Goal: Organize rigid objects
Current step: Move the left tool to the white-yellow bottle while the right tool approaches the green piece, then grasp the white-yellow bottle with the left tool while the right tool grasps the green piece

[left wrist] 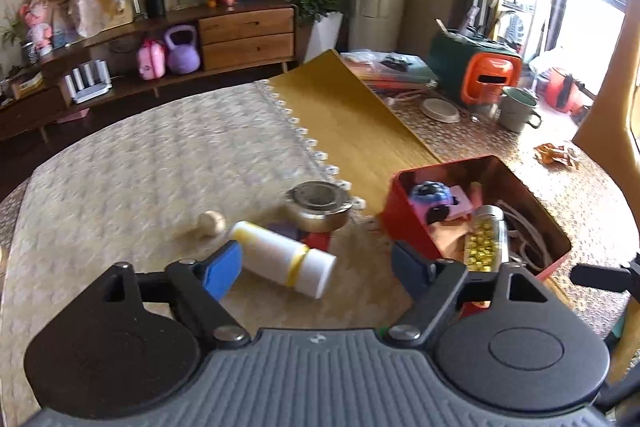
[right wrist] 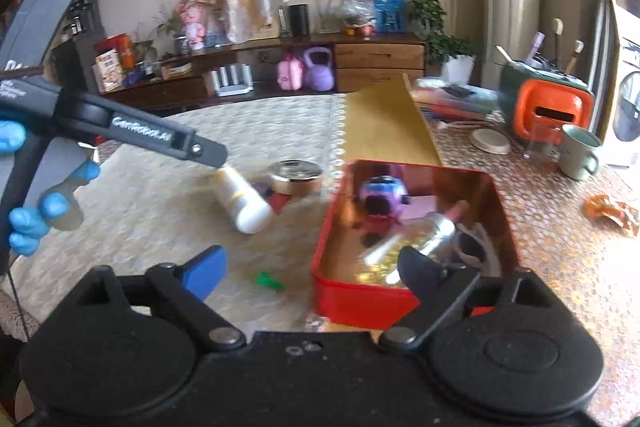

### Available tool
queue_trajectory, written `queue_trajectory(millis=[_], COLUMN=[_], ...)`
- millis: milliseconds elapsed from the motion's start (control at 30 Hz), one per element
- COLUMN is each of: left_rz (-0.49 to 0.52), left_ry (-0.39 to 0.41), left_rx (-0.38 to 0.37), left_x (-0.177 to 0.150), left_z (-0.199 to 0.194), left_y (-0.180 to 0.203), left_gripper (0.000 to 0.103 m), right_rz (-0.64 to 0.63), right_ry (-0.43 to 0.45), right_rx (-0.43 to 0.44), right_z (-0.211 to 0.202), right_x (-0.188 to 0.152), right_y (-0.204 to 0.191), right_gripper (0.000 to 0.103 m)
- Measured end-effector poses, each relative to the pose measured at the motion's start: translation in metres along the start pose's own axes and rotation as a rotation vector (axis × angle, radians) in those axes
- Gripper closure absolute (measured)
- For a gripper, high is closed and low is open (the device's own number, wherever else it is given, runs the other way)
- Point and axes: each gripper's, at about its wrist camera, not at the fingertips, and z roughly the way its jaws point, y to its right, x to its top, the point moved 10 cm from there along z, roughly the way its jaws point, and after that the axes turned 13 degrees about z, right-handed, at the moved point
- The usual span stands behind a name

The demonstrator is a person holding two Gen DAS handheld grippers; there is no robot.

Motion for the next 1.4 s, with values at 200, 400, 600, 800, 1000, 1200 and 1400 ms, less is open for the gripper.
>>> queue_trajectory(millis=[200,400,600,800,1000,1200,1400], left_rz=[-0.076,-0.130,-0.162,-0.176,-0.194,-0.163,-0.181], left_ry=[0.000,-0.014,-0.032,-0.071,-0.116,-0.146,-0.178], left_rx=[0.013,0.080,0.095,0.089,0.093,0.108,0.102], left_x=[-0.018,-0.023,-0.023,-0.024,-0.025,-0.024,-0.028], left_z=[-0.001,0.007,0.023,0.049,0.077,0.101,0.120], left_y=[-0.023,-0.045,-0.052,-0.049,-0.049,-0.046,-0.044], left_gripper=[0.019,0.019,0.019,0.019,0.019,0.019,0.019], right_rz=[-0.050,-0.094,-0.106,-0.088,-0.093,-0.122,-0.100], right_ry=[-0.032,-0.073,-0.099,-0.105,-0.118,-0.122,-0.114], right_rx=[0.053,0.064,0.076,0.069,0.036,-0.026,-0.117], right_z=[0.008,0.022,0.039,0.058,0.080,0.104,0.121], right_x=[-0.016,-0.032,-0.043,-0.048,-0.057,-0.062,-0.067], right_y=[-0.029,-0.049,-0.056,-0.055,-0.050,-0.046,-0.036], right_gripper=[0.000,0.000,0.001,0.008,0.022,0.036,0.044])
